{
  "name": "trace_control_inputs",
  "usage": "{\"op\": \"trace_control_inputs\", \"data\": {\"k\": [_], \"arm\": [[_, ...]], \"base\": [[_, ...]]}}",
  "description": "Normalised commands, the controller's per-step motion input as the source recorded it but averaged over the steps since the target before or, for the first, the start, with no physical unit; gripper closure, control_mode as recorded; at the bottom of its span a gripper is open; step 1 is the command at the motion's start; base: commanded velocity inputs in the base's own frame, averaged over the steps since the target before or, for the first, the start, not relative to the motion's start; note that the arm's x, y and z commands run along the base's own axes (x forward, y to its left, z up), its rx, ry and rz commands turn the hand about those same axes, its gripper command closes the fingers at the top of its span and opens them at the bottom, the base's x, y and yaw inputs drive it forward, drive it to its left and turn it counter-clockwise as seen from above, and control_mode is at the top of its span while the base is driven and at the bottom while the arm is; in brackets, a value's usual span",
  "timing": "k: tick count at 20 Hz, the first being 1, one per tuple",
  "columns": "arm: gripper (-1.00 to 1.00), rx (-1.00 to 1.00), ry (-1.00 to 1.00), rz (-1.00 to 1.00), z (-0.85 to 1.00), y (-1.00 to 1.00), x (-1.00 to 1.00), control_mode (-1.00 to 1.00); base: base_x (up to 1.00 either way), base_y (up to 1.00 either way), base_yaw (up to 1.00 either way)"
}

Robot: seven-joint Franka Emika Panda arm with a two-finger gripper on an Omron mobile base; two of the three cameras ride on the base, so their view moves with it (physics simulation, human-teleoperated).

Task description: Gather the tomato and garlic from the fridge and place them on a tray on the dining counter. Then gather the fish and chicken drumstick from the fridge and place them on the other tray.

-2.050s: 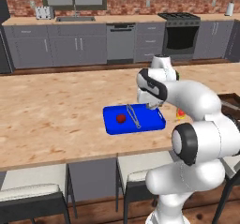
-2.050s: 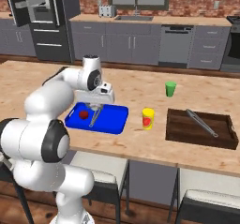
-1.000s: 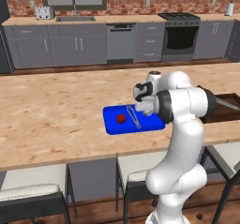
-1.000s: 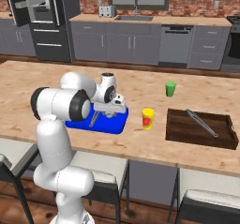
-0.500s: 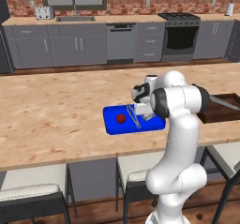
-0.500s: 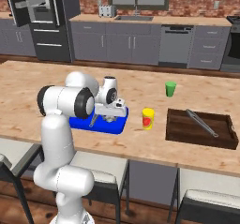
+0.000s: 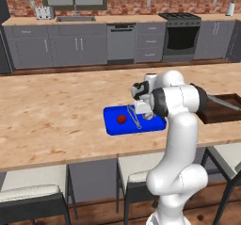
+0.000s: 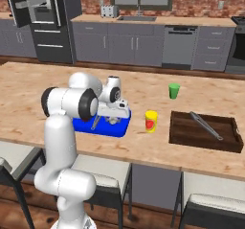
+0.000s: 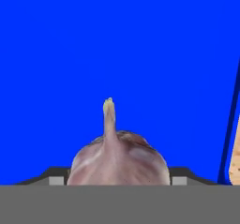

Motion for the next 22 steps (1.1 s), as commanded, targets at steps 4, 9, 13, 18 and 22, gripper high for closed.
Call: {"op": "trace_control_inputs", "data": {"k": [4, 9, 13, 18, 22], "arm": [[-1.0, 0.0, -0.01, 0.0, 0.03, 0.0, 0.0, -1.0], [-1.0, 0.0, -0.02, 0.0, 0.09, 0.0, 0.0, -1.0], [-1.0, 0.0, -0.04, 0.0, 0.43, 0.0, 0.0, -1.0], [-1.0, 0.01, -0.03, 0.0, 0.57, -0.02, -0.29, -1.0], [-1.0, 0.01, -0.07, -0.01, 0.45, -0.09, -0.65, -1.0]], "base": [[0.0, 0.0, 0.0], [0.0, 0.0, 0.0], [0.0, 0.0, 0.0], [0.0, 0.0, 0.0], [0.0, 0.0, 0.0]]}}
